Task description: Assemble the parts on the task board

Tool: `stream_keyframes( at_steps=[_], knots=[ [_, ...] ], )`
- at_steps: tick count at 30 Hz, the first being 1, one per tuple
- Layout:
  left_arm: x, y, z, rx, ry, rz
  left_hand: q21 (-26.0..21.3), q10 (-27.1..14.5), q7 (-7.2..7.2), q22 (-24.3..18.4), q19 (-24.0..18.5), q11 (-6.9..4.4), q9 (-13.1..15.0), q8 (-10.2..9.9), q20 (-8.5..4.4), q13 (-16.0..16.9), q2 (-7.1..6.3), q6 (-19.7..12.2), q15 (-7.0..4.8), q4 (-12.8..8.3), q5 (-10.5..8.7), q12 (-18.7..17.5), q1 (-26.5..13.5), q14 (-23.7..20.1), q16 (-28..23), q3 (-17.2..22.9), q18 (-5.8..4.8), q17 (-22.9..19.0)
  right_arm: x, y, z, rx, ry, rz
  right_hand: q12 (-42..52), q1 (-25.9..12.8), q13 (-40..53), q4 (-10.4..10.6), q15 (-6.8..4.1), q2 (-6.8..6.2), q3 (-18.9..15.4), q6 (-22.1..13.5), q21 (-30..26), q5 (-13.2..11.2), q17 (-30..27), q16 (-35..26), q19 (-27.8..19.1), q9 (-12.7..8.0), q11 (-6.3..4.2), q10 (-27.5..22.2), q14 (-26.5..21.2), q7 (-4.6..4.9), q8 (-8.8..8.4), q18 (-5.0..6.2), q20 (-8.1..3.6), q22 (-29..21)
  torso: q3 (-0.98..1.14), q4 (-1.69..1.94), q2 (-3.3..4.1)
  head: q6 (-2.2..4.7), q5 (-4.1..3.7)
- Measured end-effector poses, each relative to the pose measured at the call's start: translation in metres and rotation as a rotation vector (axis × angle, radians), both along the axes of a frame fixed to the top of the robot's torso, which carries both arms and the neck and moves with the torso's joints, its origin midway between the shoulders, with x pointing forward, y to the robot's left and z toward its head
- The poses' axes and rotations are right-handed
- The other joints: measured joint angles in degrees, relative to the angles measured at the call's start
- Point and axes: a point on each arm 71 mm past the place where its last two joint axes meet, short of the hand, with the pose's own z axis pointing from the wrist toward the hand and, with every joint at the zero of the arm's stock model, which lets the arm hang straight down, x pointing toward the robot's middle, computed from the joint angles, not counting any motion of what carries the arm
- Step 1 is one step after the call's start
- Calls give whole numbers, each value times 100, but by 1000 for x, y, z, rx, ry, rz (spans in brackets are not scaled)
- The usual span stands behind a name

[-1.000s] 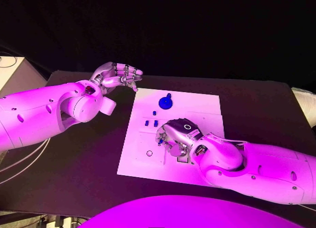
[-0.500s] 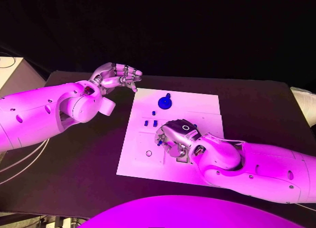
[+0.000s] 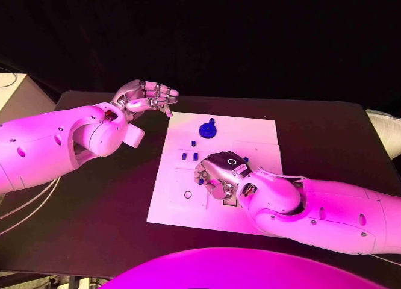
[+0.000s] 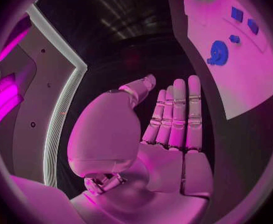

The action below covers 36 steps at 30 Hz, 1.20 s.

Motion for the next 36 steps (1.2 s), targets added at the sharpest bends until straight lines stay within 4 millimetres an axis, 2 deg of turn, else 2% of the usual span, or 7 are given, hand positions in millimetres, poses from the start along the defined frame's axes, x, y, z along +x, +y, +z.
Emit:
stream_keyframes(
  at_steps=[7, 9, 15, 20, 22, 28, 36],
  knots=[
    [0, 0, 0, 0, 1, -1, -29, 0, 21, -5, 0, 0, 0, 0, 0, -6, 0, -21, 0, 15, 0, 0, 0, 0, 0, -15, 0, 0, 0, 3, -2, -14, 1, 7, -54, -28, 5, -34, 0, -28, -34, -50, -91, 0, -51, -56, 0, 20, -40, 41, 0, 48, 4, 1, 0, 0, 0, 0, 0, 1, -18],
    [0, 0, 0, 0, 1, -1, -29, 0, 21, -5, 0, 0, 0, 0, 0, -5, 0, -21, 0, 15, 0, 0, 0, 0, 0, -15, 0, 0, 0, 3, -2, -15, 2, 9, -123, -68, 9, -66, 1, -65, -66, -121, -130, 47, -94, -88, 0, 22, -40, 42, 1, 114, -66, 1, 0, 0, -1, 0, -1, 1, -19],
    [0, 0, 0, -1, 3, -3, -40, -42, 27, -19, 0, -1, -10, 0, 0, -5, 0, -27, 22, 33, 0, 0, 0, -22, 0, -33, 0, 5, 0, 2, -2, -13, 7, 16, -230, -254, 7, -67, 22, -190, -296, -393, -349, 266, -235, -190, 0, -3, -11, -64, 19, 140, -255, 1, 0, 0, -1, -1, -3, 1, -3],
    [0, 0, 0, -3, 5, -5, -52, -62, 32, -35, 19, 19, -15, -28, 18, -5, 0, -74, 22, 40, 0, 0, 0, -22, 0, -40, 1, 6, 0, 1, -3, -9, 13, 17, -355, -401, -52, -3, 176, -337, -521, -697, -979, 266, -692, -547, -120, -31, 77, -502, -102, 179, -461, 30, 135, -1, -1, -1, -3, 1, -2],
    [0, 0, 0, -4, 6, -7, -70, -62, 40, -38, 22, 19, -15, -28, 21, -5, 0, -82, 22, 39, 0, 0, 0, -21, 0, -40, 1, 6, 0, 0, -3, -6, 16, 18, -388, -400, -124, 0, 204, -336, -640, -848, -1418, 266, -969, -747, -275, -39, 117, -766, -256, 205, -552, 141, 165, -1, -1, -1, -3, 1, -7],
    [0, 0, -1, -18, 19, -10, -87, -115, 61, -62, 22, 32, -20, -28, 21, -5, 0, -103, 42, 87, 0, 0, 0, -42, 0, -87, 1, 12, 0, -3, -4, 4, 18, 9, -162, -400, -107, -21, 256, -336, -947, -1197, -1886, 300, -1275, -878, -423, -69, 196, -1087, -466, 305, -761, 183, 238, -1, 2, -2, -3, 1, -21],
    [0, 0, -2, -50, 45, -10, -130, -144, 43, -86, 42, 61, -20, -28, 42, -5, 0, -123, 43, 95, 0, 0, 0, -42, 0, -127, 0, 17, 1, -15, 0, 28, 13, -18, 95, -361, -79, 82, 265, -298, -1203, -1206, -1969, 300, -1399, -910, -422, -37, 198, -1241, -536, 302, -761, 228, 237, -1, 9, -4, -4, 1, -26]
  ],
)
